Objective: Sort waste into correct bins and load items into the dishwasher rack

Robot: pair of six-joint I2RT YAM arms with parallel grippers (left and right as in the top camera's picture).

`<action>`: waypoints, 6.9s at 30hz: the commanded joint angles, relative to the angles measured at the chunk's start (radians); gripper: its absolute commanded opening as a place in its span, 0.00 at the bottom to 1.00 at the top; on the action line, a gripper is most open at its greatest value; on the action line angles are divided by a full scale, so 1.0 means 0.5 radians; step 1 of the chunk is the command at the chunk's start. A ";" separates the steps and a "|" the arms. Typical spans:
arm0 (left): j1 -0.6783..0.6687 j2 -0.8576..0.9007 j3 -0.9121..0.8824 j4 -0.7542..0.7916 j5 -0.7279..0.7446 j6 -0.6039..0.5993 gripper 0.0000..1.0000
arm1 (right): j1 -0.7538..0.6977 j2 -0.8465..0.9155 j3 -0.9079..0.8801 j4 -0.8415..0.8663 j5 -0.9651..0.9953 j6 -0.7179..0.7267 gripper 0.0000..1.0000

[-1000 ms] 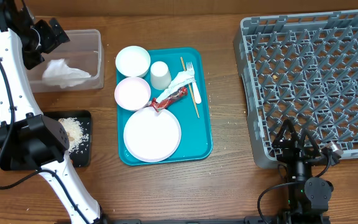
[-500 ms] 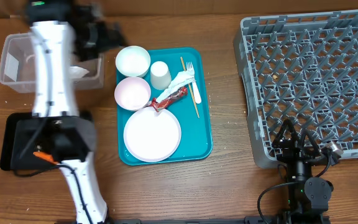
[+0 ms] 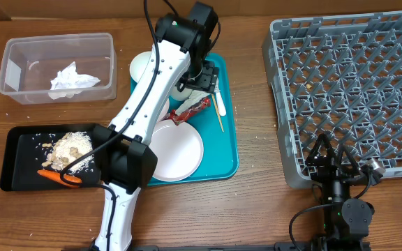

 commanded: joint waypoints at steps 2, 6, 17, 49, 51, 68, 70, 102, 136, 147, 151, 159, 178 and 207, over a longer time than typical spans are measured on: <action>0.026 0.048 -0.182 0.088 -0.101 -0.060 0.63 | -0.005 0.005 -0.020 0.012 0.014 -0.014 1.00; -0.017 0.048 -0.358 0.167 -0.101 0.069 0.66 | -0.005 0.005 -0.020 0.012 0.014 -0.014 1.00; -0.167 0.048 -0.738 0.462 -0.124 0.200 0.69 | -0.005 0.005 -0.020 0.013 0.014 -0.014 1.00; -0.174 -0.018 -0.261 0.069 0.155 0.148 0.04 | -0.005 0.010 -0.020 0.012 0.014 -0.014 1.00; -0.158 -0.018 -0.133 -0.004 0.169 0.146 0.04 | -0.005 0.010 -0.020 0.012 0.014 -0.014 1.00; 1.086 -0.007 0.549 0.095 0.182 -0.219 0.20 | -0.005 0.010 -0.020 0.012 0.014 -0.014 1.00; 1.207 -0.005 0.508 0.180 0.182 -0.275 0.43 | -0.005 0.010 -0.020 0.012 0.014 -0.014 1.00; 0.429 0.020 0.430 0.174 -0.327 -1.268 1.00 | -0.005 0.010 -0.020 0.012 0.014 -0.014 1.00; 0.620 0.327 0.430 0.013 -0.370 -2.056 1.00 | -0.005 0.010 -0.020 0.012 0.014 -0.014 1.00; 0.716 0.520 0.430 0.338 -0.363 -2.187 1.00 | -0.005 0.010 -0.020 0.012 0.014 -0.014 1.00; 0.724 0.529 0.430 0.379 -0.363 -2.187 1.00 | -0.005 0.010 -0.020 0.012 0.014 -0.014 1.00; 0.723 0.639 0.430 0.421 -0.315 -2.193 0.97 | -0.005 0.010 -0.020 0.012 0.014 -0.014 1.00; 0.719 0.647 0.430 0.459 -0.325 -2.148 0.42 | -0.005 0.010 -0.020 0.012 0.014 -0.014 1.00; 0.596 0.013 0.392 -0.394 0.137 -0.612 0.20 | -0.005 0.010 -0.020 0.012 0.014 -0.014 1.00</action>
